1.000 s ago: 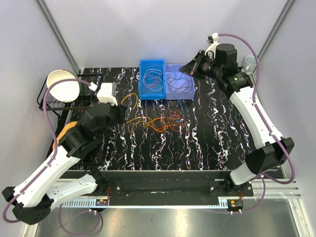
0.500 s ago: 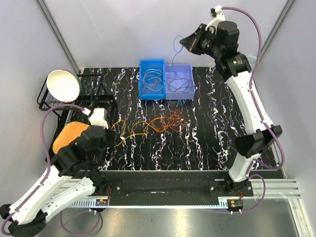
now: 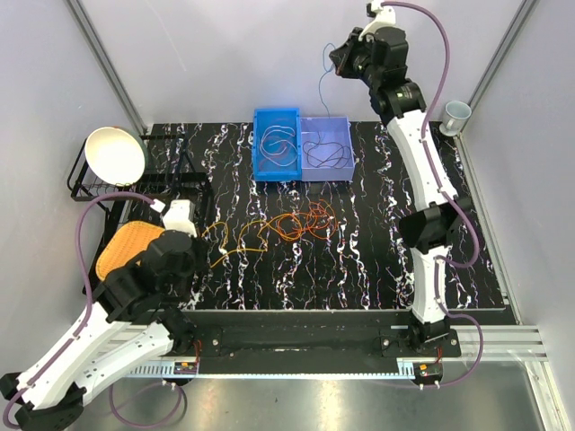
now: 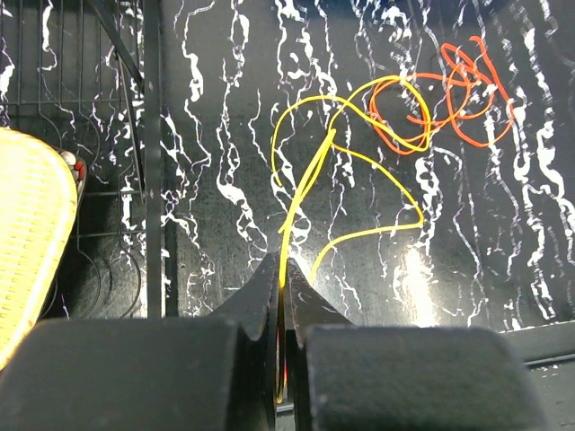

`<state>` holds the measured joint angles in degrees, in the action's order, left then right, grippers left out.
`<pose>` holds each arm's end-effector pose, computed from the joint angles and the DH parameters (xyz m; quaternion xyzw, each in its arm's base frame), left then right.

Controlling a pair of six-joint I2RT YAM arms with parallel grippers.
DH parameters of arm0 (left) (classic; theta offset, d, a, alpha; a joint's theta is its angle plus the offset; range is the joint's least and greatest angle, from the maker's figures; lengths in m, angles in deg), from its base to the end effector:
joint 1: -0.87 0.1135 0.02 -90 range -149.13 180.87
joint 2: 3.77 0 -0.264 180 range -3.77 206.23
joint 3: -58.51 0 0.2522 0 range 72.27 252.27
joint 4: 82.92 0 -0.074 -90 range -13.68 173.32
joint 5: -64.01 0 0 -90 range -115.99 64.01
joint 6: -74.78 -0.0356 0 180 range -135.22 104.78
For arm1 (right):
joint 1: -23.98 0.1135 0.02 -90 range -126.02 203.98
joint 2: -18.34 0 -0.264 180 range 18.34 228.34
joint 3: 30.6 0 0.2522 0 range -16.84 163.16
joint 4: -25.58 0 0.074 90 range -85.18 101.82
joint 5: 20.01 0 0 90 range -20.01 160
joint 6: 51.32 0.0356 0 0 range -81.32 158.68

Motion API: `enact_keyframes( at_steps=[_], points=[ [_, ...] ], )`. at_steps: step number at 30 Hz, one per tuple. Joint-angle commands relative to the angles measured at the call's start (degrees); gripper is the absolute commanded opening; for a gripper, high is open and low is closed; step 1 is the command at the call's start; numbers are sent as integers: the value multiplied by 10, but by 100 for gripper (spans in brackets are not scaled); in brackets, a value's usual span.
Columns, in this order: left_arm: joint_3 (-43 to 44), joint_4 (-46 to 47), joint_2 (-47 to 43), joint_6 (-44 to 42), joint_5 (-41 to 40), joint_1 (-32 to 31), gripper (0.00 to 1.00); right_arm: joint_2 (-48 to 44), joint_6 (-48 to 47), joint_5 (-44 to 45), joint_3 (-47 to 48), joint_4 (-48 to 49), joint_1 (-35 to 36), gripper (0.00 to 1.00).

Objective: Untangle the cables

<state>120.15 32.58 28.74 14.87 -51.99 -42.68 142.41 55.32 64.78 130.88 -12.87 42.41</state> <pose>0.0862 -0.0604 0.3168 -0.0011 0.8719 -0.1080 0.4777 0.4521 0.1541 0.4834 -0.0430 0.7122 0.2418 0.6576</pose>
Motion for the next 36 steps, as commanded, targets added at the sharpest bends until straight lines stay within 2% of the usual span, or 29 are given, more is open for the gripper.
enact_keyframes(
  at_steps=[1,6,12,20,22,23,24,27,28,31,36],
  points=[
    [5,22,-17,5,-12,1,0,42,-35,39,14,54,-9,0],
    [6,21,-18,4,-13,2,0,109,-1,4,-30,76,-10,0],
    [6,21,-21,4,-12,2,0,180,40,-2,-55,25,-10,0],
    [6,21,-23,4,-12,3,0,168,45,-26,-103,16,-11,0],
    [6,21,-23,4,-12,4,0,164,40,-36,-103,10,-10,8],
    [6,22,-23,4,-12,4,0,164,39,-38,-98,5,-10,17],
    [6,21,-25,4,-12,4,0,160,40,-41,-96,-2,-10,34],
    [6,22,-25,4,-12,5,0,146,37,-42,-92,-10,-10,42],
    [6,21,-25,4,-12,4,0,140,33,-41,-93,-12,-10,51],
    [6,21,-24,4,-12,6,0,116,26,-28,-96,-27,-10,66],
    [6,22,-25,5,-12,6,0,49,37,-19,-147,-48,-10,72]
  ],
)
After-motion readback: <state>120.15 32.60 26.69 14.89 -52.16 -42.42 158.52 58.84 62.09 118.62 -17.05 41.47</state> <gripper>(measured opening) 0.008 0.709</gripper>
